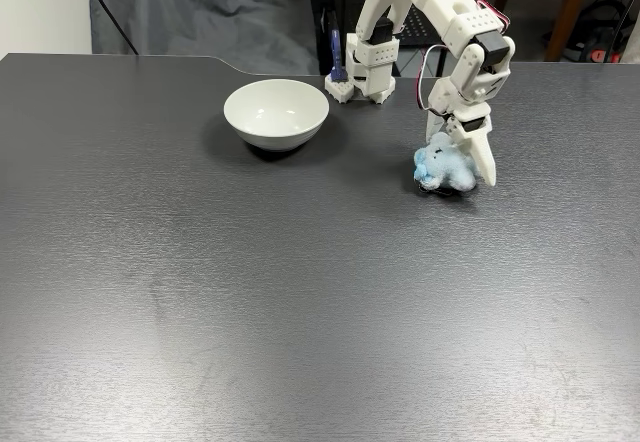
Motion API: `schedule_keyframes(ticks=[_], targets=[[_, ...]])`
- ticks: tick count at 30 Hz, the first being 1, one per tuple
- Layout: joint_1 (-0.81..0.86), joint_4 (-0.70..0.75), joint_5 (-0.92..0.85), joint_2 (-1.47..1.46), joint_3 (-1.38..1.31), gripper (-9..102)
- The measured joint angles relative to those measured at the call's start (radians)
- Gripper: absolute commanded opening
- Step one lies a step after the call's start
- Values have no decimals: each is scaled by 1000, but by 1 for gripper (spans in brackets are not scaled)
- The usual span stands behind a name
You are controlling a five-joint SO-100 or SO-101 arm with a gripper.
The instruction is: Grasp a skyblue doll and put it in the white bowl.
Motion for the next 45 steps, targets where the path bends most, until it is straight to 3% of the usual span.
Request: schedule_keyframes(ticks=[13,34,38,45], targets=[[236,-80,0,0,0,77],[80,-80,-9,0,0,74],[80,-80,-9,0,0,58],[80,-80,-3,0,0,1]])
